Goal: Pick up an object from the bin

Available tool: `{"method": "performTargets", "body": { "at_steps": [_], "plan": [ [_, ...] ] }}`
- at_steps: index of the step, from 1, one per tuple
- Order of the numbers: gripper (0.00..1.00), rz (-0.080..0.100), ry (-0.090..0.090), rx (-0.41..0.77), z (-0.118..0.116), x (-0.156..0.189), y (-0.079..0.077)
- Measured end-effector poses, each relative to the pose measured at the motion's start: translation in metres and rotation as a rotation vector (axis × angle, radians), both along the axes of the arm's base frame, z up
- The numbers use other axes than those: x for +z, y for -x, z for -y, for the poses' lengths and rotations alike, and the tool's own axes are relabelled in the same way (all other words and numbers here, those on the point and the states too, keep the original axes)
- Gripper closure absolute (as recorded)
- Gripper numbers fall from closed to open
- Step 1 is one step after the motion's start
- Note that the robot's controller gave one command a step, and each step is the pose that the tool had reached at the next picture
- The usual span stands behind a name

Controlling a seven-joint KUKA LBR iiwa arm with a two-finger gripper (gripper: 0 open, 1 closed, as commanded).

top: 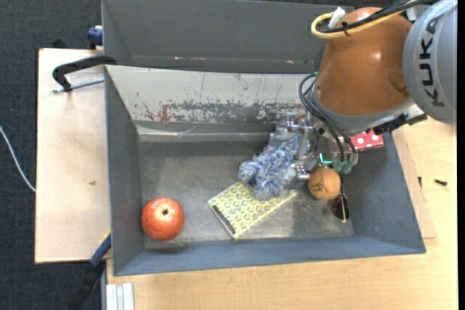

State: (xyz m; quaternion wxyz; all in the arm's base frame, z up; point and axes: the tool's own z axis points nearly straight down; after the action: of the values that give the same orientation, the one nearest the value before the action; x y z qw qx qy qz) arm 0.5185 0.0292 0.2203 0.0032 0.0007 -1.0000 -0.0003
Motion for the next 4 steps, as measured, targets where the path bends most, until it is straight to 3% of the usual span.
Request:
{"method": "performTargets", "body": {
  "at_steps": [1,2,3,4],
  "plan": [
    [0.0,0.008,0.0,-0.001,0.0,0.004,-0.002],
    [1.0,0.008,-0.003,-0.184,0.039,-0.124,-0.035],
    [1.0,0.008,-0.003,-0.185,0.039,-0.124,-0.035],
    [1.0,0.011,0.0,-0.174,0.05,-0.028,-0.027]
  ]
}}
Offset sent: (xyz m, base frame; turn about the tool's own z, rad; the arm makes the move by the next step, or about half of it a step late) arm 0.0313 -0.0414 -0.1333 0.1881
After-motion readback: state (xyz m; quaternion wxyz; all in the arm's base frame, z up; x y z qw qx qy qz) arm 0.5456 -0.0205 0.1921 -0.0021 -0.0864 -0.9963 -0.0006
